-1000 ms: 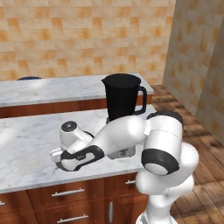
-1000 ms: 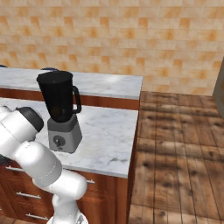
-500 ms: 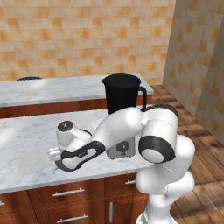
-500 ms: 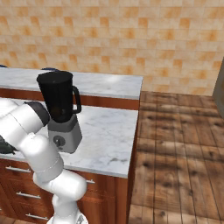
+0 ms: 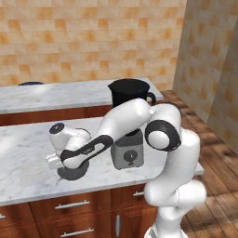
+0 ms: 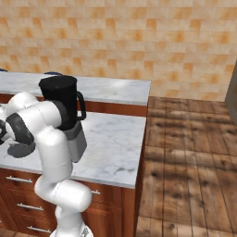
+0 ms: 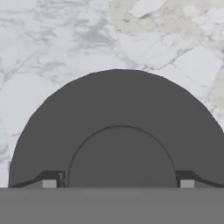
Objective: Open the blender lid, put the tangerine in the blender, close the lid, and start the blender.
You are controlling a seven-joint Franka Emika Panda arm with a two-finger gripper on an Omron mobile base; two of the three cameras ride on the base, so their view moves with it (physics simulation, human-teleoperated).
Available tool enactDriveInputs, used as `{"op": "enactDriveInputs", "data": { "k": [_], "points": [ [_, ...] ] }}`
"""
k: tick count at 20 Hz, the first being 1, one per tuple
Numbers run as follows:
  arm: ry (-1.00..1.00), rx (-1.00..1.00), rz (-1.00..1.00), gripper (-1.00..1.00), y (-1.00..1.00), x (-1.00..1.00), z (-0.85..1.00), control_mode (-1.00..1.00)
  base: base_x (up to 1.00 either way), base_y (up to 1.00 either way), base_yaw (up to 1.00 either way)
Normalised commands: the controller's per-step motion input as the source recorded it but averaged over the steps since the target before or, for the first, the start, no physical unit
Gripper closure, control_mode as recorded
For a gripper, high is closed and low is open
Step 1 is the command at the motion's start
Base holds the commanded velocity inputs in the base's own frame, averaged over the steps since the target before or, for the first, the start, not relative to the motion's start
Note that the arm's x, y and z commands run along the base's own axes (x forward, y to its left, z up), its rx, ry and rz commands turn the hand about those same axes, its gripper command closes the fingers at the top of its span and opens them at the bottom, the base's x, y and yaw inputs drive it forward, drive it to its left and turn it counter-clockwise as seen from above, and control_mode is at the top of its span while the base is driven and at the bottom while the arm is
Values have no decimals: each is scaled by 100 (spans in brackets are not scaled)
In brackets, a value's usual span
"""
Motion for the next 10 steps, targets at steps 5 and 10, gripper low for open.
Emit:
{"op": "enactDriveInputs", "data": {
  "k": [5,10],
  "points": [
    [-9,15,0,100,-21,-8,0,-100,0,0,0],
    [-19,14,-4,100,-16,-34,67,-100,0,0,0]
  ]
}}
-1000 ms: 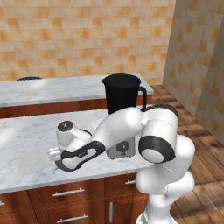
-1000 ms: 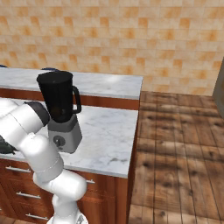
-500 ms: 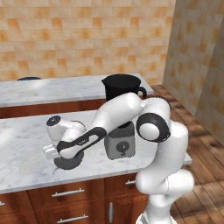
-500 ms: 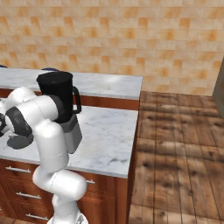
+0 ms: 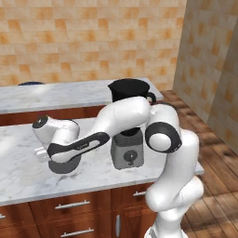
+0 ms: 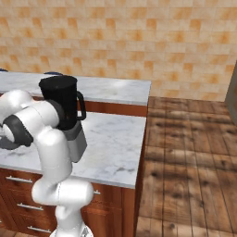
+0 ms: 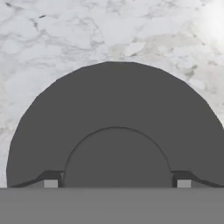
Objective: Open the blender lid, put the tangerine in the blender, close the lid, and start the blender.
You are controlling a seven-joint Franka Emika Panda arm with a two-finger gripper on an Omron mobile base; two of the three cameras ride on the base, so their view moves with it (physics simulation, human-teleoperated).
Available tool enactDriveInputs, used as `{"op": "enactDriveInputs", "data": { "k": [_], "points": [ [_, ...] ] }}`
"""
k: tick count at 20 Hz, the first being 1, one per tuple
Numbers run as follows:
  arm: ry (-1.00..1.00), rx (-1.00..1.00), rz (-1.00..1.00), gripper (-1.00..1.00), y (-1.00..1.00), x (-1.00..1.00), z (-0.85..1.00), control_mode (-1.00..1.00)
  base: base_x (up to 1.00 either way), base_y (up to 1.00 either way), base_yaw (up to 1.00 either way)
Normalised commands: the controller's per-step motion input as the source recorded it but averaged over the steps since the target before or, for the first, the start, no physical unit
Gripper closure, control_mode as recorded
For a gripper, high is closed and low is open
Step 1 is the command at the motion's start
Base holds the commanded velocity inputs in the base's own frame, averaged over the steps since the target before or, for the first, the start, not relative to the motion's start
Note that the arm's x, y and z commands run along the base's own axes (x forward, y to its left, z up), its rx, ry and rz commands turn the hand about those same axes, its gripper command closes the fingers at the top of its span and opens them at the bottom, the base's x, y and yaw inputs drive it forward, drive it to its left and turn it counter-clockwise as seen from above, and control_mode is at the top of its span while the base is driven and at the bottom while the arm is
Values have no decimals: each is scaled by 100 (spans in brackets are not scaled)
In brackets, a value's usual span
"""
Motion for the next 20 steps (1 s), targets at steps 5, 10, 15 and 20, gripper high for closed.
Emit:
{"op": "enactDriveInputs", "data": {
  "k": [5,10,15,20],
  "points": [
    [-23,12,-4,100,-18,-19,100,-100,0,0,0],
    [-23,14,-3,100,-61,-14,99,-100,0,0,0],
    [-19,15,-4,100,-73,-13,100,-100,0,0,0],
    [-12,13,-7,100,-68,0,100,-100,0,0,0]
  ]
}}
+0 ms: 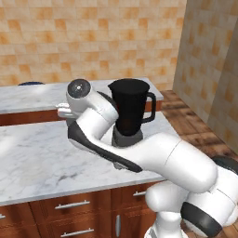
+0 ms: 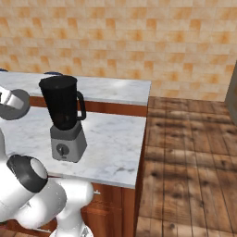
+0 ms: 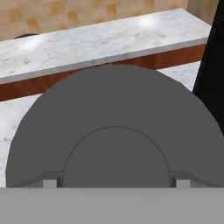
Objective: Open the blender lid, put the tangerine in the blender, close the lid, and start the blender.
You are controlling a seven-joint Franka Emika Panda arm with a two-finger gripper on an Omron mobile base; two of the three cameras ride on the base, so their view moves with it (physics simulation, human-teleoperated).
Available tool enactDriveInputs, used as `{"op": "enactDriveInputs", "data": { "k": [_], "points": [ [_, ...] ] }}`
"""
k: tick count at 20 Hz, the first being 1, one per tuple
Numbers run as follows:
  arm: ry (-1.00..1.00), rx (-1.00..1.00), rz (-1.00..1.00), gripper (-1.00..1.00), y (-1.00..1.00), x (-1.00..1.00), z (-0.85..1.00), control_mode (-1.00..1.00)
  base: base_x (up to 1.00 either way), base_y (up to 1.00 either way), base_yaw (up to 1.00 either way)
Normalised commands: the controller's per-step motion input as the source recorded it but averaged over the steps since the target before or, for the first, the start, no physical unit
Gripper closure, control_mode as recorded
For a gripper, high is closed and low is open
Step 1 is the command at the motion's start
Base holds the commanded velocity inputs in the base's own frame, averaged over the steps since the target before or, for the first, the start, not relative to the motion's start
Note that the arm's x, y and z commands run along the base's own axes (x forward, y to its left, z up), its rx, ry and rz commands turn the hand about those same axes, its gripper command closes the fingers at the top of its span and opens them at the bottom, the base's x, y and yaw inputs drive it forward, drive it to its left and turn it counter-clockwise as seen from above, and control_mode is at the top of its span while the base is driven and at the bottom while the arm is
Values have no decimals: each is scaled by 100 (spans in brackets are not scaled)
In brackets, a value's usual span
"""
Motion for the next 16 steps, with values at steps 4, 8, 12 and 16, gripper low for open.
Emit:
{"op": "enactDriveInputs", "data": {
  "k": [4,8,12,16],
  "points": [
    [-10,12,-8,100,-69,0,97,-100,0,0,0],
    [-8,13,-6,100,-59,0,89,-100,0,0,0],
    [-6,14,-3,100,-47,0,96,-100,0,0,0],
    [-4,12,-1,100,-36,0,87,-100,0,0,0]
  ]
}}
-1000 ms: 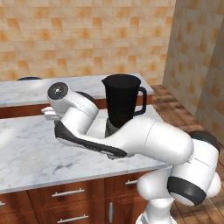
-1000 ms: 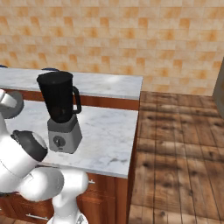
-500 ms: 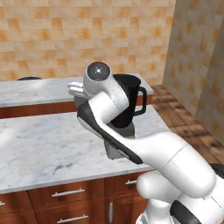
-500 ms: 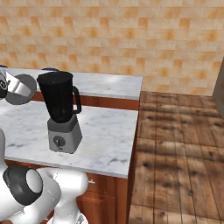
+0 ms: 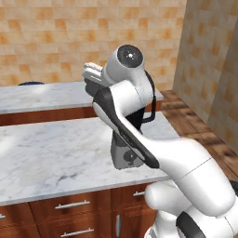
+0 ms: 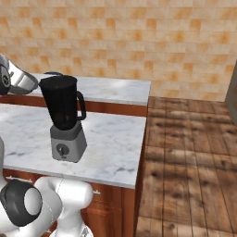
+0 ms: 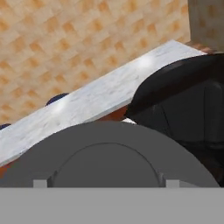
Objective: Open the blender lid, put the tangerine in the blender, close the lid, and start the blender.
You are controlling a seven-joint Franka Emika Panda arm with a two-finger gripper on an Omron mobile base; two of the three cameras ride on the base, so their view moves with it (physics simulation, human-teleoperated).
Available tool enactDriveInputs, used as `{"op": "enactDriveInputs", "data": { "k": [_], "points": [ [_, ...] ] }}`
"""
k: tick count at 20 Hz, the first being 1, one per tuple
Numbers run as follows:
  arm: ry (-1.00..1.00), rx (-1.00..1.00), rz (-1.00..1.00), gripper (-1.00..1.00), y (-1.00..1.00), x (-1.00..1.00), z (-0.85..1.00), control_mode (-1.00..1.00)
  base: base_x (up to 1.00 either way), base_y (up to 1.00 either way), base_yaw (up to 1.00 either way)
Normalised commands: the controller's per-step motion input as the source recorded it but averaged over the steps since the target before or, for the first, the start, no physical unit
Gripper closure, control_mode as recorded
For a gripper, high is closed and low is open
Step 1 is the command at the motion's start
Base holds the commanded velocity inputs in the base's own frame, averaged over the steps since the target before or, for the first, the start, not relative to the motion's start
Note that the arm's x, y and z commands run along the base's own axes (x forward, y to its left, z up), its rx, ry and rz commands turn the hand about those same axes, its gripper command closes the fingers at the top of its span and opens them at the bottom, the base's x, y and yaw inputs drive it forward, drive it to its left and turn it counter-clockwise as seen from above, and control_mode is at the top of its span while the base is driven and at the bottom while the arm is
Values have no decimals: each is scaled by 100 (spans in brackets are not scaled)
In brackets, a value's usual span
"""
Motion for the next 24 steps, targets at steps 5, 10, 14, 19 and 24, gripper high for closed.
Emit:
{"op": "enactDriveInputs", "data": {
  "k": [5,10,14,19,24],
  "points": [
    [-3,8,0,100,-20,0,50,-100,0,0,0],
    [-4,5,0,100,-11,0,69,-100,0,0,0],
    [-6,1,0,100,-21,0,80,-100,0,0,0],
    [-6,-1,0,100,-35,0,37,-100,0,0,0],
    [-6,-11,0,100,-39,0,0,-100,0,0,0]
  ]
}}
